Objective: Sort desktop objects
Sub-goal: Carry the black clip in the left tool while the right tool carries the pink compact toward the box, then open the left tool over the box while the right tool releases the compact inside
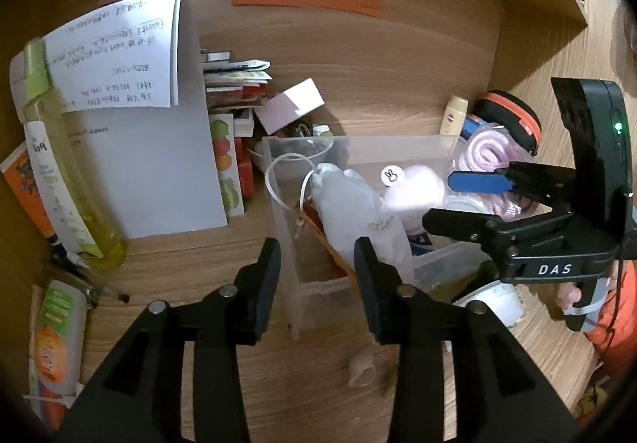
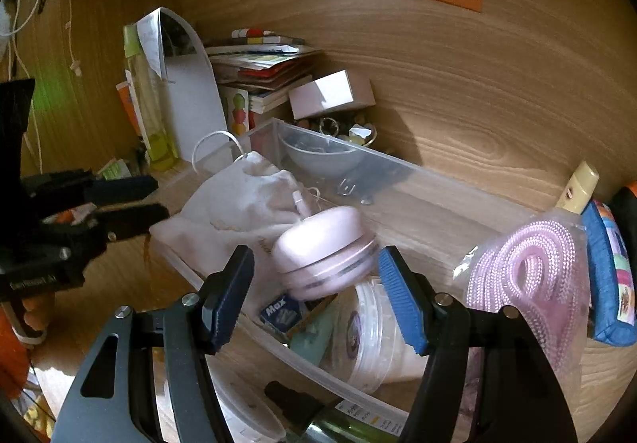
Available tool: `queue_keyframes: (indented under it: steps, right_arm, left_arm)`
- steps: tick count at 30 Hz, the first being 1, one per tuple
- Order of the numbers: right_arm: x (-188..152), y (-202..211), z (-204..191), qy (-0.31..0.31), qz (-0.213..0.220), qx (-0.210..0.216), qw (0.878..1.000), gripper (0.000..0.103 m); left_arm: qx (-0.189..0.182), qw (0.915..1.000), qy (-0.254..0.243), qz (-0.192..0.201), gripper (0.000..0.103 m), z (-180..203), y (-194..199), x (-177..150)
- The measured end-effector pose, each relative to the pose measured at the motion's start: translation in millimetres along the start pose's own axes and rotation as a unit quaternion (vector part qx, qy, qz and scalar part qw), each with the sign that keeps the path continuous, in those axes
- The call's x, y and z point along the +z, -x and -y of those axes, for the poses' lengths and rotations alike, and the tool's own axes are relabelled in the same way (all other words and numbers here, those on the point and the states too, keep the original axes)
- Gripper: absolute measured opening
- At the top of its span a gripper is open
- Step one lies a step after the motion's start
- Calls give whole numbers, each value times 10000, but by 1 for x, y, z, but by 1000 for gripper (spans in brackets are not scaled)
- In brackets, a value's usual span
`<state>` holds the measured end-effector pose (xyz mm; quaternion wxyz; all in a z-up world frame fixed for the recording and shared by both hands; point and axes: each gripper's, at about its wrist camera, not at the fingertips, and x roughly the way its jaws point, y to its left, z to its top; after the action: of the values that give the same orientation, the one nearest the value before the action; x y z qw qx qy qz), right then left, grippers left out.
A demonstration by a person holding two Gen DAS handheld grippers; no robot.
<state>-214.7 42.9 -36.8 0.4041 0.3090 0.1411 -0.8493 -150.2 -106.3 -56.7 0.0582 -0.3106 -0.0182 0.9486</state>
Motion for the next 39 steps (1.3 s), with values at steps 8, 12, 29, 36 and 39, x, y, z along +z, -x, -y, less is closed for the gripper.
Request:
queue_keyframes:
  steps: [8, 12, 29, 36, 39]
  right_arm:
    - [3, 9, 5, -125, 32, -6, 9999, 63]
    - [3, 26, 6, -216, 198, -87, 9995, 74]
    - [-47, 87, 4, -184, 278, -545, 9980, 80]
    - [-75, 95, -1, -103, 205, -658, 9976, 80]
    - [-83, 92, 7, -297, 63, -655, 9974, 80]
  left_arm:
    - [2, 9999, 62, 120, 38, -4, 6, -1]
    - [66, 9998, 129, 125, 48, -5, 14, -4]
    - [390, 9985, -184, -340, 50, 6, 35, -42]
    - [348, 9954, -482, -752, 50, 23, 17, -56]
    - [268, 9942, -631, -823, 50, 31, 12, -59]
